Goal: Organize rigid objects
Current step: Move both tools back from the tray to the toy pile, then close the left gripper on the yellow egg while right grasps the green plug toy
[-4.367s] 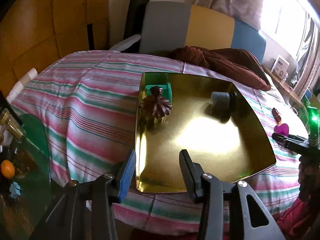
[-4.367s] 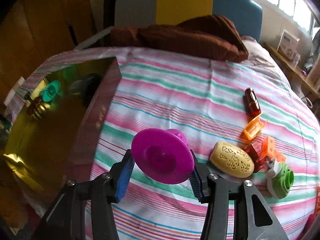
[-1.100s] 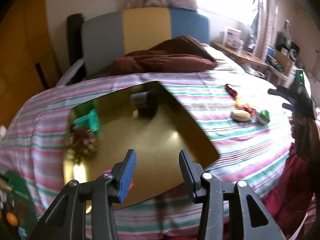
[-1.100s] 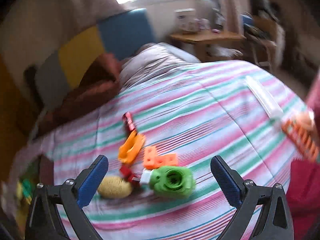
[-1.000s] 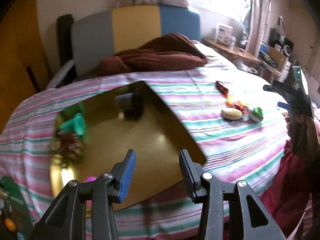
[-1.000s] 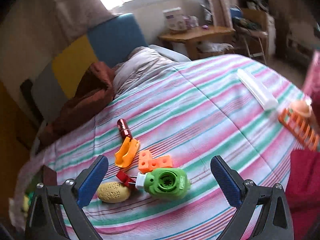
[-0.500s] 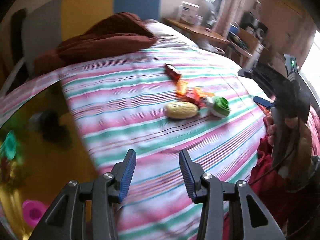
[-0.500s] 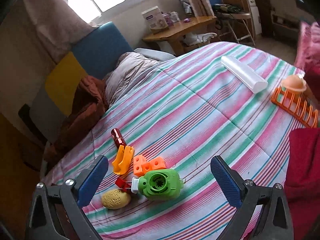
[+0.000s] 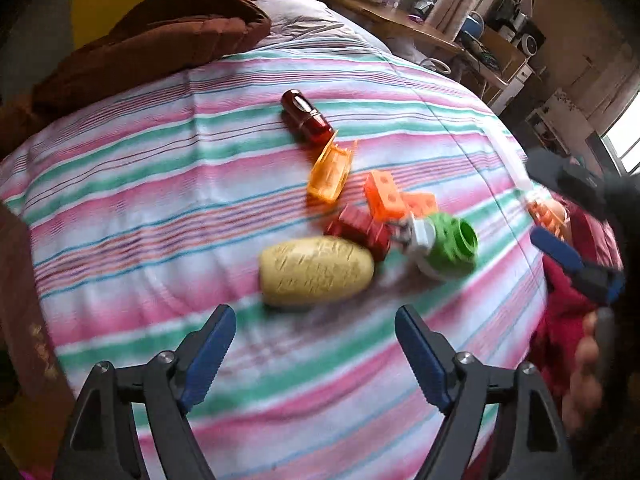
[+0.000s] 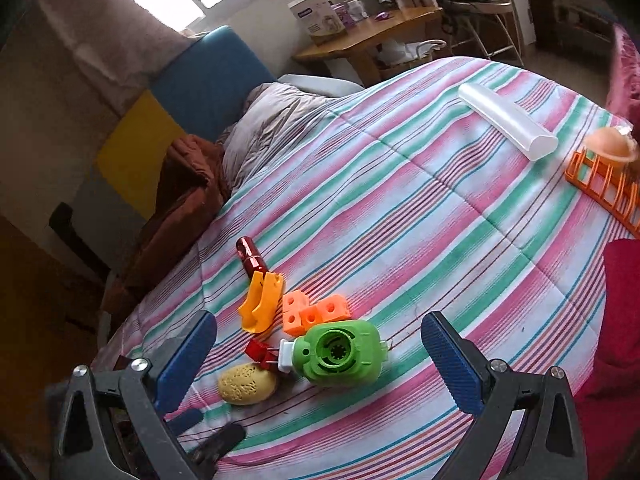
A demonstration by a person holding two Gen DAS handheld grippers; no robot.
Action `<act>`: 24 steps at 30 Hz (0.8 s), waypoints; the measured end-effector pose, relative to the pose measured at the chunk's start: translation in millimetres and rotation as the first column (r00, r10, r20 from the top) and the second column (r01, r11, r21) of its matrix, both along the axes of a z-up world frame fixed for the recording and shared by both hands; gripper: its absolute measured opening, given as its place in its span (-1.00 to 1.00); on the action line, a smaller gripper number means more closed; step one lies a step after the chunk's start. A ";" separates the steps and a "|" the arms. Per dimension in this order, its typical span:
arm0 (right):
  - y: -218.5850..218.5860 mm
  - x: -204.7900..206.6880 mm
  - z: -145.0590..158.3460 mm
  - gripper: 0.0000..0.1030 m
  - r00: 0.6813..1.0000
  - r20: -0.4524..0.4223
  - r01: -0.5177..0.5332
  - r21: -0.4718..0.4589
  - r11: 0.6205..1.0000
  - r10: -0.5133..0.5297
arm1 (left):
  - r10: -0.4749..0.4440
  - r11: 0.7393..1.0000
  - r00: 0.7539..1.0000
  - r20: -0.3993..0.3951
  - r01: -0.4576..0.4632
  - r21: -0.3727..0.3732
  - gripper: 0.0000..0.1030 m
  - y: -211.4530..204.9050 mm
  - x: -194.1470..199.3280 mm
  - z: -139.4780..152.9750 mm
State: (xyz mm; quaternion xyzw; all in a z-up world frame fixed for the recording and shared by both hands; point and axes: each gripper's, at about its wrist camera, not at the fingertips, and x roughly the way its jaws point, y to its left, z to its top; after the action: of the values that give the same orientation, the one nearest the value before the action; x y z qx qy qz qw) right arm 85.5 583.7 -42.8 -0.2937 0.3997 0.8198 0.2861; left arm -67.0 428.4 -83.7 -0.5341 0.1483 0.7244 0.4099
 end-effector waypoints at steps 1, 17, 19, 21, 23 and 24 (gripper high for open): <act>-0.3 0.3 0.4 0.99 1.000 -0.004 -0.003 0.000 1.000 0.003 | 0.004 1.000 1.000 -0.008 -0.004 -0.013 0.63 6.5 -1.4 -2.9; 1.5 -3.1 -5.8 0.99 1.000 -0.005 -0.026 -0.039 0.999 0.026 | -0.118 0.993 0.991 -0.069 0.116 -0.029 0.52 2.2 4.2 -25.8; 2.7 -5.7 -10.9 0.99 0.999 0.007 -0.033 -0.061 0.998 0.034 | -0.116 0.993 0.989 -0.093 0.113 -0.034 0.52 -11.7 13.5 -26.2; 3.6 -8.1 -15.1 0.99 0.999 0.025 -0.035 -0.071 0.997 0.037 | -0.116 0.993 0.986 -0.121 0.113 -0.033 0.52 -24.2 22.9 -24.0; 3.6 -11.3 -18.8 0.99 0.998 0.050 -0.039 -0.071 0.997 0.043 | -0.106 0.994 0.986 -0.132 0.104 -0.023 0.52 -37.9 31.9 -22.9; 3.1 -13.4 -20.6 0.99 0.997 0.064 -0.043 -0.069 0.997 0.047 | -0.097 0.995 0.987 -0.131 0.096 -0.017 0.52 -43.1 31.4 -23.1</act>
State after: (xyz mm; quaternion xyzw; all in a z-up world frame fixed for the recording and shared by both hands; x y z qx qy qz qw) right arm 72.1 586.8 -63.4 -0.3389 0.4110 0.8020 0.2703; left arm -35.6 385.3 -106.8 -0.4796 0.2044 0.7366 0.4309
